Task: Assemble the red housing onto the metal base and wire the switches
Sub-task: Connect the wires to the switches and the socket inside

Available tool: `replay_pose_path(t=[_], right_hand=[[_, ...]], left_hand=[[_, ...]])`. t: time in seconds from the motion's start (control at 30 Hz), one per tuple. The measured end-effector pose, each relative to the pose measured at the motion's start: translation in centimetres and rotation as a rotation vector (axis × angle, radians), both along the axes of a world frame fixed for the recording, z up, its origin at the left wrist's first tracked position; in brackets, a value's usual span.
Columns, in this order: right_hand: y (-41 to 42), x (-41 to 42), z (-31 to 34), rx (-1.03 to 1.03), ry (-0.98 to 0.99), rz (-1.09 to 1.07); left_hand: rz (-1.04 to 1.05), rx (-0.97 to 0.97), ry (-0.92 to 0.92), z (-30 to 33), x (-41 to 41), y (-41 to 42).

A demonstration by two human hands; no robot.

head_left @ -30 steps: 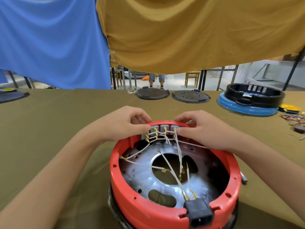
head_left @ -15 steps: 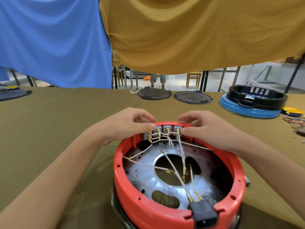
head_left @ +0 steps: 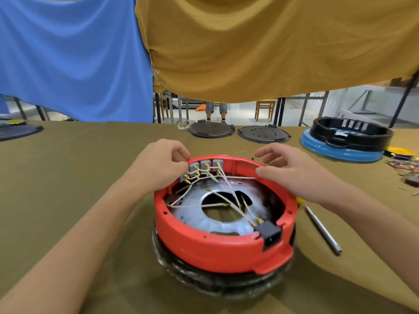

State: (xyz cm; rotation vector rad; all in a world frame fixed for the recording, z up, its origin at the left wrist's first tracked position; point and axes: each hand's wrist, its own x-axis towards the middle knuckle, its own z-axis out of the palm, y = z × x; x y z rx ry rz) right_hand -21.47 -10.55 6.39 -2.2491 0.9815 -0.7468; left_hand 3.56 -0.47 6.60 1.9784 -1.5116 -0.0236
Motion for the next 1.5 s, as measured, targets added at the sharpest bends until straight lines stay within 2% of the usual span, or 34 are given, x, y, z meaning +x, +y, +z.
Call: replay_pose_path(t=[0.13,0.37,0.5,0.6,0.73,0.97,1.13,1.23,1.3,1.4,1.5], right_hand=[[0.2,0.0,-0.1,-0.058,0.011,0.054],[0.3,-0.9,0.4,0.011,0.368,0.334],[-0.2,-0.8,0.3,-0.076,0.229,0.249],[-1.0,-1.1,0.4,-0.168,0.176,0.168],[-1.5,-1.3,0.3,-0.047,0.001,0.081],[-1.1,0.3,-1.9,-0.049,0.027,-0.061],[-1.0,0.5,-2.4,0.009,-0.057,0.006],[-1.1,0.4,-2.2,0.037,-0.105,0.016],[-0.7,0.4,-2.0,-0.041,-0.156,-0.021],[0.0,0.9,-2.7,-0.154,-0.038,0.0],[-0.3,1.2,-3.3,-0.191,0.021,-0.018]], left_hand=[[0.115,0.079,-0.027,0.0,0.7,0.0],[-0.014,0.12,0.151,-0.7,0.5,-0.3],[0.006,0.091,0.274,-0.6,1.0,-0.3],[0.063,0.156,0.23,-0.4,1.1,-0.1],[0.145,0.116,0.152,-0.4,1.3,-0.2],[0.013,0.141,0.378,-1.1,0.4,-0.5],[0.064,0.027,0.345,-1.7,0.6,-1.1],[0.093,-0.069,0.46,-2.0,0.6,-1.2],[0.076,-0.096,0.571,-2.1,0.4,-1.4],[0.052,-0.043,0.649,-2.8,-0.5,-1.9],[0.098,-0.1,0.594,-4.2,-1.4,-2.4]])
